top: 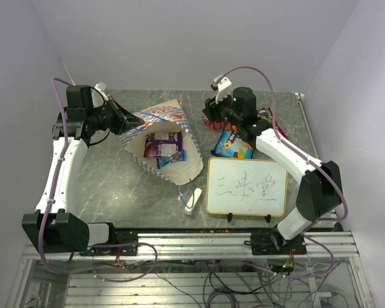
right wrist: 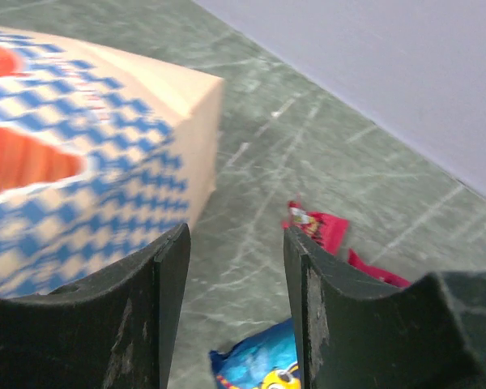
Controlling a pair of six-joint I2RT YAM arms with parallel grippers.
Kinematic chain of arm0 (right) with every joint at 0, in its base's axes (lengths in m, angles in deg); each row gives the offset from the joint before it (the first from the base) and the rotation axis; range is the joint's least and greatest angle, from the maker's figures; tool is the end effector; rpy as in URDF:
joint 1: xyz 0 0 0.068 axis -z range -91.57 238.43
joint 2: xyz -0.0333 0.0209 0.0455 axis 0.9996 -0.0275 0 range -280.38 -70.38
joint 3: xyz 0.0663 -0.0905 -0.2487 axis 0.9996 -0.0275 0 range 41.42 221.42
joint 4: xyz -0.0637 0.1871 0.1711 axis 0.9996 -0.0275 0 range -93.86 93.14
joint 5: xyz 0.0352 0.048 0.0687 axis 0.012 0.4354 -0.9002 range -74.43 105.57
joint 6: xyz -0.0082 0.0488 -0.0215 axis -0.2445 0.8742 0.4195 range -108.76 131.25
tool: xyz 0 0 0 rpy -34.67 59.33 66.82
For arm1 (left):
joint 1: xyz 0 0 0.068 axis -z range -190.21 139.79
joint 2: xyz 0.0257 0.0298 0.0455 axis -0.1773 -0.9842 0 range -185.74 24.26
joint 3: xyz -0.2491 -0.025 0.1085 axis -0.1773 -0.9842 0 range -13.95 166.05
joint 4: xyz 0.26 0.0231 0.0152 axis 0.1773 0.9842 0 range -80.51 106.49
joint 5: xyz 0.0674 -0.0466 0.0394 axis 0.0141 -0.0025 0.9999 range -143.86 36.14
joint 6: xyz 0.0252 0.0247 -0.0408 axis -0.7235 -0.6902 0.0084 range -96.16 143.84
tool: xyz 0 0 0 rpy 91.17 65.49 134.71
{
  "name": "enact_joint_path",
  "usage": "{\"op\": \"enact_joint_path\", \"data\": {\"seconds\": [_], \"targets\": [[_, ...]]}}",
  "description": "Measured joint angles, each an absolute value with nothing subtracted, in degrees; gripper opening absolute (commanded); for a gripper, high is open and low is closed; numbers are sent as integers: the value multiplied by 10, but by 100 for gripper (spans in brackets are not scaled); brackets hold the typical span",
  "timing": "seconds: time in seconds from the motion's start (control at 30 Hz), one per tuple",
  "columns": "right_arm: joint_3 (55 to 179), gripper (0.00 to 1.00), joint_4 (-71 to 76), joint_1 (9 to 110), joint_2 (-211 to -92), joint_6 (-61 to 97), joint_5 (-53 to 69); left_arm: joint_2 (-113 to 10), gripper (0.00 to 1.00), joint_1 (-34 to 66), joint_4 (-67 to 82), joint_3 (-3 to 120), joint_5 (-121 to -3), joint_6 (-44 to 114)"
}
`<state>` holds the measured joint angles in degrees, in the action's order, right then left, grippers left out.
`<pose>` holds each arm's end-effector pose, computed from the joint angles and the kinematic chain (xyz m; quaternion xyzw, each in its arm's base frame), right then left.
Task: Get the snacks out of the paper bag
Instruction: Place the snack at the center of the board, then take out the snack from the paper bag.
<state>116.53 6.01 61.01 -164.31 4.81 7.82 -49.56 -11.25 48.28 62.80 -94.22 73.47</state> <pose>0.3479 0.1859 0.3247 -0.2708 0.7502 0.1624 0.5809 0.2704 -0.0181 0.3803 -0.2157 0.8225 -0.4558 0.2630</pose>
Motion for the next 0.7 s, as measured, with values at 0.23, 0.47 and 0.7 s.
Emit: {"op": "enact_joint_path", "data": {"seconds": [0.23, 0.47, 0.7], "targets": [[1117, 51, 51, 538, -1538, 27, 18, -484, 7, -113, 467, 612, -938, 745], [1082, 52, 53, 460, -1457, -40, -61, -482, 7, -113, 467, 612, -935, 745], [1086, 52, 6, 353, -1478, -156, -101, -481, 7, -113, 469, 612, -935, 742]]}}
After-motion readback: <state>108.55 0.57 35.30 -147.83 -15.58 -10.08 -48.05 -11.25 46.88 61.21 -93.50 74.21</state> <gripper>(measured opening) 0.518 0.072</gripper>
